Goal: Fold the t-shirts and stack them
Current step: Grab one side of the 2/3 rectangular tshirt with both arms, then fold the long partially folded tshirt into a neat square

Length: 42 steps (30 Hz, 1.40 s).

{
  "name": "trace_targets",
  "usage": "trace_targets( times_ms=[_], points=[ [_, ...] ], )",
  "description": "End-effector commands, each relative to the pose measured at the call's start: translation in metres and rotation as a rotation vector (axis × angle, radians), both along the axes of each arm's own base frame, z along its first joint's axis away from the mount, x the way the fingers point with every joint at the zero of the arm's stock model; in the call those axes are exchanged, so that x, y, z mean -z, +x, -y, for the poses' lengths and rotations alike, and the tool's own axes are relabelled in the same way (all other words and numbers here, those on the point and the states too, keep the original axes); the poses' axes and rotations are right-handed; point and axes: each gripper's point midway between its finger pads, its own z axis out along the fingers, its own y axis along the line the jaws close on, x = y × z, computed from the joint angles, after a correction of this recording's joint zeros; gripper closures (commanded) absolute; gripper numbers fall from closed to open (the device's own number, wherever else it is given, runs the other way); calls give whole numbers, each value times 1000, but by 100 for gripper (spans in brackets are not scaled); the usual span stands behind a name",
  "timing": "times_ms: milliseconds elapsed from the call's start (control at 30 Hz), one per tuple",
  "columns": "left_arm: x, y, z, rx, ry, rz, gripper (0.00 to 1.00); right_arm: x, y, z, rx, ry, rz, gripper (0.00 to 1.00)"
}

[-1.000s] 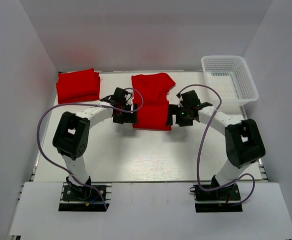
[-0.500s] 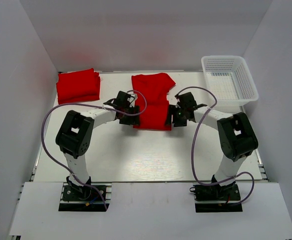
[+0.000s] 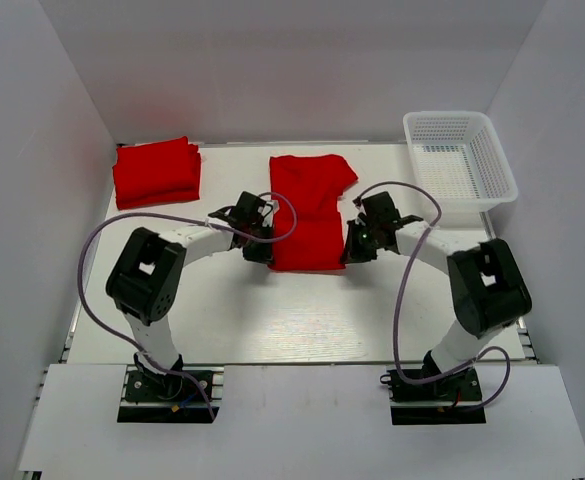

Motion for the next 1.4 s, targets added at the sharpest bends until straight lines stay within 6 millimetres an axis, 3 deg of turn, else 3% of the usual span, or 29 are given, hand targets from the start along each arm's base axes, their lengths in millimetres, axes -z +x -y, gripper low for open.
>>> trace_targets(
  times_ms=[0, 67, 100, 167, 267, 300, 367, 400, 567, 700, 733, 767, 900, 933, 967, 1000, 1067, 1267, 1367],
  points=[
    [-42, -36, -8, 22, -18, -25, 100, -34, -21, 6, -37, 17, 28, 100],
    [-52, -52, -11, 27, -22, -48, 100, -35, -43, 14, -45, -8, -32, 100],
    [-53, -66, -19, 26, 4, -93, 100, -45, -55, 19, -48, -9, -34, 100],
    [-77, -71, -22, 26, -8, -72, 100, -58, -71, 28, -47, -16, -37, 100],
    [-111, -68, -25, 16, -12, -25, 100, -73, -78, 32, -38, -7, -33, 100],
    [-132, -61, -22, 12, -31, 24, 100, -88, -73, 30, -37, 8, 12, 100],
    [-148, -51, -22, 0, -51, 59, 100, -105, -65, 29, -33, 15, 61, 100],
    [-155, -42, -21, -11, -67, 90, 100, -119, -50, 32, -6, -6, 116, 100],
    [-182, 7, -12, -58, -48, 224, 100, -130, -5, 41, 108, -86, 173, 100],
    [-189, 51, -3, -99, -31, 276, 100, -140, 29, 34, 128, -67, 209, 100],
    [-200, 66, -4, -126, -31, 312, 100, -141, 37, 31, 126, -66, 205, 100],
    [-187, 77, -4, -140, 2, 298, 100, -150, 46, 30, 133, -56, 231, 100],
    [-189, 114, 2, -158, -30, 314, 100, -157, 84, 29, 163, -56, 253, 100],
    [-185, 120, -5, -177, -13, 308, 100, -144, 87, 29, 161, -71, 227, 100],
    [-183, 127, -7, -186, -11, 306, 100, -162, 99, 27, 167, -47, 269, 100],
    [-181, 130, -5, -186, -10, 305, 100, -152, 105, 29, 169, -62, 249, 100],
    [-172, 147, -16, -218, -3, 301, 100, -158, 121, 27, 170, -55, 254, 100],
    [-145, 175, -22, -228, -22, 244, 100, -132, 153, 23, 141, -49, 188, 100],
    [-128, 187, -22, -221, -49, 214, 100, -137, 175, 21, 146, -39, 204, 100]
  ],
)
